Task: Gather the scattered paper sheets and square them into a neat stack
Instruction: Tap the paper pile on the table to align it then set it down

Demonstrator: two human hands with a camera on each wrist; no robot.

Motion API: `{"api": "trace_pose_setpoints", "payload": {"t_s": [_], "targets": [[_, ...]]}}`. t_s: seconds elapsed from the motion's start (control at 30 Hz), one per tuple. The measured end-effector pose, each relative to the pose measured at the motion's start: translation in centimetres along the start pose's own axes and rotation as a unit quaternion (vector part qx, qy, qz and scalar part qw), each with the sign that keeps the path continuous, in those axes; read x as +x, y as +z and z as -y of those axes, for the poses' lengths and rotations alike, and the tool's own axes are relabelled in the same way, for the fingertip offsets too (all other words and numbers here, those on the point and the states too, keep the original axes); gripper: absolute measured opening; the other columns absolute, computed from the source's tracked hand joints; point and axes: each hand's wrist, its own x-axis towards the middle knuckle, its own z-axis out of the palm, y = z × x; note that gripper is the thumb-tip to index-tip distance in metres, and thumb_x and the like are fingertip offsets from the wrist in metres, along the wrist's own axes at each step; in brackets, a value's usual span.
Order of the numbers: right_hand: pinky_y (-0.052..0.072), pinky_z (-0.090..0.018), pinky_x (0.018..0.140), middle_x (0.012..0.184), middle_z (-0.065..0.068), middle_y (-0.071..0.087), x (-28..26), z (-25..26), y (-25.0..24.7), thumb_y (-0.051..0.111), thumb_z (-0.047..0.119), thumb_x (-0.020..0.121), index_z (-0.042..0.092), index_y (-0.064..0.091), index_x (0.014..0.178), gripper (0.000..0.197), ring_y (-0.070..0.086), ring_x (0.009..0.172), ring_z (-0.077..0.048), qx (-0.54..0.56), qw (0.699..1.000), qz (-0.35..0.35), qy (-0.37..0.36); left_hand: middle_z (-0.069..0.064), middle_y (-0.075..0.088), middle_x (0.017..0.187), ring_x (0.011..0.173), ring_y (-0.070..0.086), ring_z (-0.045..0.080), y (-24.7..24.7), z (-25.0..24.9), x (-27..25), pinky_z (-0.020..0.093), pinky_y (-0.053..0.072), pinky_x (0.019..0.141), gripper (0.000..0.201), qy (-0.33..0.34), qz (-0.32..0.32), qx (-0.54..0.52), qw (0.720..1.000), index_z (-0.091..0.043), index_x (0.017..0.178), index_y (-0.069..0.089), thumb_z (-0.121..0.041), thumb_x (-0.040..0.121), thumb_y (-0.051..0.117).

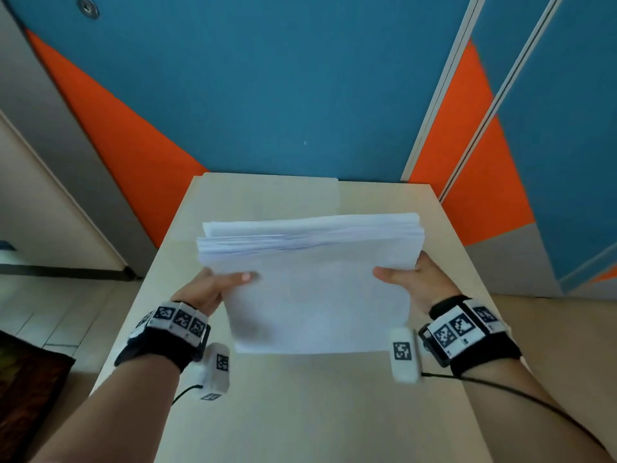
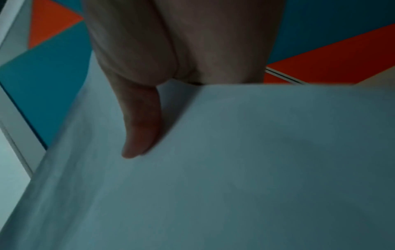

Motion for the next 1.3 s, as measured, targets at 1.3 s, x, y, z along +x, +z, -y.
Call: {"api": "trace_pose_setpoints", "payload": {"t_s": [1.3], "targets": [[0.049,-0.033,0.079,0.090,0.001,0.069,0.7,-5.5,0.6,0.075,-0.003,0.069,0.022,0.064,0.086,0.032,0.065,0.085,-0.015,0.027,0.991,-0.132,-0.018,0.004,0.072,0.100,0.096,0.068,0.021,3.7,2.9,0.2,0.018,0.055,0.069,0.068,0.084,-0.129,0.051,0.987,-0.009,0.108,0.064,-0.033,0.046,0.079]]}}
